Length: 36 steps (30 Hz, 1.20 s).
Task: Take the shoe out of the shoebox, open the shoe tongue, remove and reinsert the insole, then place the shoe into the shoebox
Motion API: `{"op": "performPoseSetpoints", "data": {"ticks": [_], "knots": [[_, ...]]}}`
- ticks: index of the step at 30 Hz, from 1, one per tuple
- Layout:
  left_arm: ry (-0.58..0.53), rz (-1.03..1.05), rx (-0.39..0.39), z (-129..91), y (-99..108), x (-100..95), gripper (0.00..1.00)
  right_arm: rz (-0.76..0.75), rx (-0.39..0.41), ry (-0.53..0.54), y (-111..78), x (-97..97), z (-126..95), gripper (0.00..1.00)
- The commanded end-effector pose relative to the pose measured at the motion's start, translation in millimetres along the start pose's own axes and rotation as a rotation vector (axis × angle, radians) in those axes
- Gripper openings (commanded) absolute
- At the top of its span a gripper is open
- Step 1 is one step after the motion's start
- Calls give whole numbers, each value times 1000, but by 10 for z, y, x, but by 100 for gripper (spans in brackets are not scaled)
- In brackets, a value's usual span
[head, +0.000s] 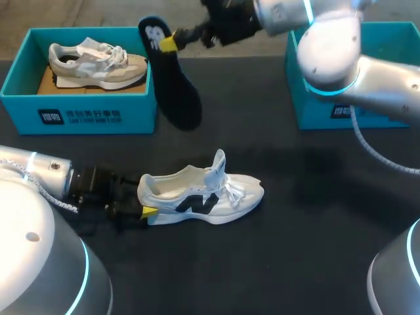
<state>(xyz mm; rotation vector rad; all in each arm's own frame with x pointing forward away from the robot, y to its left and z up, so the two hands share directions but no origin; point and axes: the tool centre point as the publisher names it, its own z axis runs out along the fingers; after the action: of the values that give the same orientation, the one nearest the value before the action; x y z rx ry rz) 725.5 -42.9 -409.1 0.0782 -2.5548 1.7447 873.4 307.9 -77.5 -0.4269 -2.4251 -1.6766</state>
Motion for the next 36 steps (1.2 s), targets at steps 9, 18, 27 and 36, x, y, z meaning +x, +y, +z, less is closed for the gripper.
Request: {"op": "performPoseSetpoints", "data": {"ticks": [9, 18, 27, 36], "knots": [[2, 0, -3, 22, 27, -19, 0, 98, -3, 105, 545, -16, -422, 0], [2, 0, -3, 22, 27, -19, 0, 166, -25, 127, 708, 138, -582, 0], [2, 0, -3, 22, 27, -19, 0, 245, -29, 161, 747, 419, -767, 0], [2, 0, -3, 22, 27, -19, 0, 281, -13, 146, 704, 646, -908, 0]]}}
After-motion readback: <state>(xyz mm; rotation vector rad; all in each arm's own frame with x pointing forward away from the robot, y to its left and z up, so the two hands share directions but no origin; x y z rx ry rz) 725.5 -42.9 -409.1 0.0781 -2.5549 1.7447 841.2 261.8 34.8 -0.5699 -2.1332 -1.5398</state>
